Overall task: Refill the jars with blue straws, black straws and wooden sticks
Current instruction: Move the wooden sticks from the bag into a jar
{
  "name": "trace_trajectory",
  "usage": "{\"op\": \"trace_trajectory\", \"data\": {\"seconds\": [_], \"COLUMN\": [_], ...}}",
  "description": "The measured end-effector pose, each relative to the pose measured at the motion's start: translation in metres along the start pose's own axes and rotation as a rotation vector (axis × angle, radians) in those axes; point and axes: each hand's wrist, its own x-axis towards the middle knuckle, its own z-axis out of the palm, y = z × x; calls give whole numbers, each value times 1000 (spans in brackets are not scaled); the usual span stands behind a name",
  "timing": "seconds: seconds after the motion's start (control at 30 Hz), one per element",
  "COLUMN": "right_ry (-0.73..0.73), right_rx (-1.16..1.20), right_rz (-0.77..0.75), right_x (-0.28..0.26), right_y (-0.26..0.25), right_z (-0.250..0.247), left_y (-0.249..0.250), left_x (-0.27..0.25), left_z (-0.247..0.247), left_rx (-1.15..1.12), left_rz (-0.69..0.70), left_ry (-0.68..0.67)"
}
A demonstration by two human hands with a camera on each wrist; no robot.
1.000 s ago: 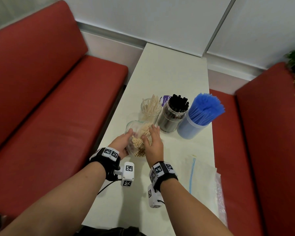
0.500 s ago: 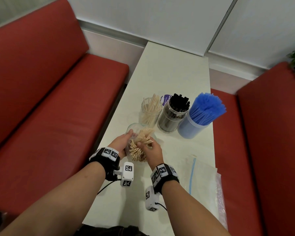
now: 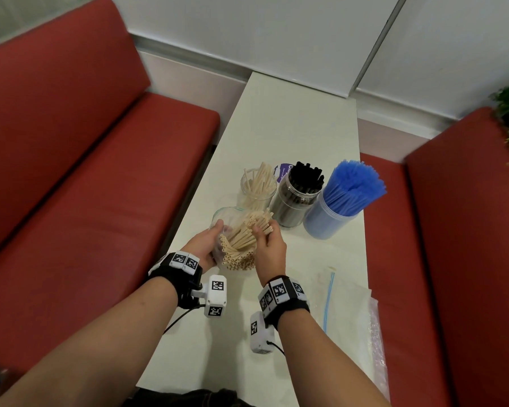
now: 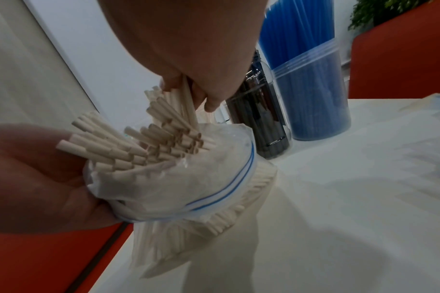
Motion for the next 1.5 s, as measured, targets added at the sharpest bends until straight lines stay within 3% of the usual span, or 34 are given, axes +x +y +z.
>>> {"op": "trace_trajectory", "data": {"seconds": [0.1, 0.57, 0.73, 0.93, 1.13, 1.23, 1.33, 1.5], "right_ry": [41, -52, 42, -30, -70, -20, 44, 46], "right_rx": [-8, 1, 1, 10, 76, 107, 54, -32], "right_rz": [-17, -17, -129, -55, -259, -395, -399, -219], "right_x": [-1, 15, 37, 35, 65, 85, 108, 132], "right_y": [-2, -28, -57, -63, -154, -184, -176, -120], "right_z": [-1, -4, -15, -24, -50, -51, -34, 2], "left_y": [0, 1, 5, 7, 12, 11, 11, 14], "left_x": [2, 3, -1, -12, -13, -13, -12, -9], "left_z": [1, -1, 3, 6, 6, 5, 4, 6], "left_rx": [20, 10, -2, 33, -13, -56, -61, -70], "left_rz": [10, 1, 6, 4, -7, -3, -9, -18], "left_ry": [15, 38, 53, 56, 19, 15, 19, -10]}}
